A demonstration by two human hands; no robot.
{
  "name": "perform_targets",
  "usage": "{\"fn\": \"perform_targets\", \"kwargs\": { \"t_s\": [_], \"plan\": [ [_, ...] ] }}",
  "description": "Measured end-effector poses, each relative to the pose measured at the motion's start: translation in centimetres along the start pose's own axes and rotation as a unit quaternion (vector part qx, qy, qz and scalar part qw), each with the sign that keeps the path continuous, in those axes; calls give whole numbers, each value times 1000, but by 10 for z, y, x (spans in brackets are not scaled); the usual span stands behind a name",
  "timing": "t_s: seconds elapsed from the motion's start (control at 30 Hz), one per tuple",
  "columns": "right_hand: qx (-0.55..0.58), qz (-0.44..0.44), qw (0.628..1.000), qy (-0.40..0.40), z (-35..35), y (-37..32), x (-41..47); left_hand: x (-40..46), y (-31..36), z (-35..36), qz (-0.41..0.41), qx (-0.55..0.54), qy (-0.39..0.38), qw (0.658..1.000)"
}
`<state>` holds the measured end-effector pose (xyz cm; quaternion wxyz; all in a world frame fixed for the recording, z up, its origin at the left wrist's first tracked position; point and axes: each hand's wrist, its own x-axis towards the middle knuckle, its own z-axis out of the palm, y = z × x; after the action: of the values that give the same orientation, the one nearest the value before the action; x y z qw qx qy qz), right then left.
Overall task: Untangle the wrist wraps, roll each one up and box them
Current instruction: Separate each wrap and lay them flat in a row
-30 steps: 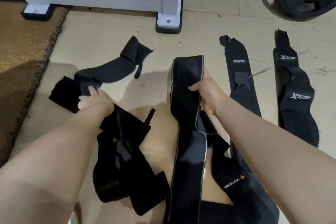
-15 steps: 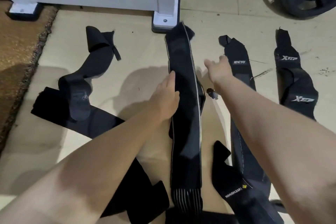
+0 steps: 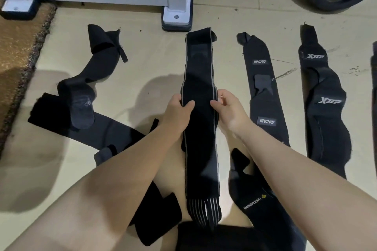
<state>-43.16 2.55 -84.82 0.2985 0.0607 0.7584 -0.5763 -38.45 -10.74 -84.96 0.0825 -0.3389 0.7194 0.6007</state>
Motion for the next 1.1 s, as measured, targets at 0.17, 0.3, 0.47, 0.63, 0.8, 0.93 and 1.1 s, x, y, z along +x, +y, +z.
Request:
{"fn": "perform_targets", "kwargs": {
  "t_s": [0.17,0.3,0.47,0.63,0.8,0.93,1.1],
  "plan": [
    [175,103,978,-55,8,-1,-10,-5,8,-1,-16,-45,-4,999],
    [140,187,969,-80,17,10,-19,-3,3,2,-110,18,19,994],
    [84,146,984,-61,19,15,-29,-11,-3,-13,-161,23,-70,984],
    [120,121,985,5,13,4,-29,-41,-17,-37,-229,-42,-243,942],
    [-122,150,981,17,12,23,-52,-72,-36,-40,-273,34,-244,930],
    [-164,159,974,6,9,41,-74,-89,-43,-28,-247,71,-218,941],
    [-41,159,986,-27,0,37,-96,-101,-32,-11,-189,-22,-99,977]
  ]
}}
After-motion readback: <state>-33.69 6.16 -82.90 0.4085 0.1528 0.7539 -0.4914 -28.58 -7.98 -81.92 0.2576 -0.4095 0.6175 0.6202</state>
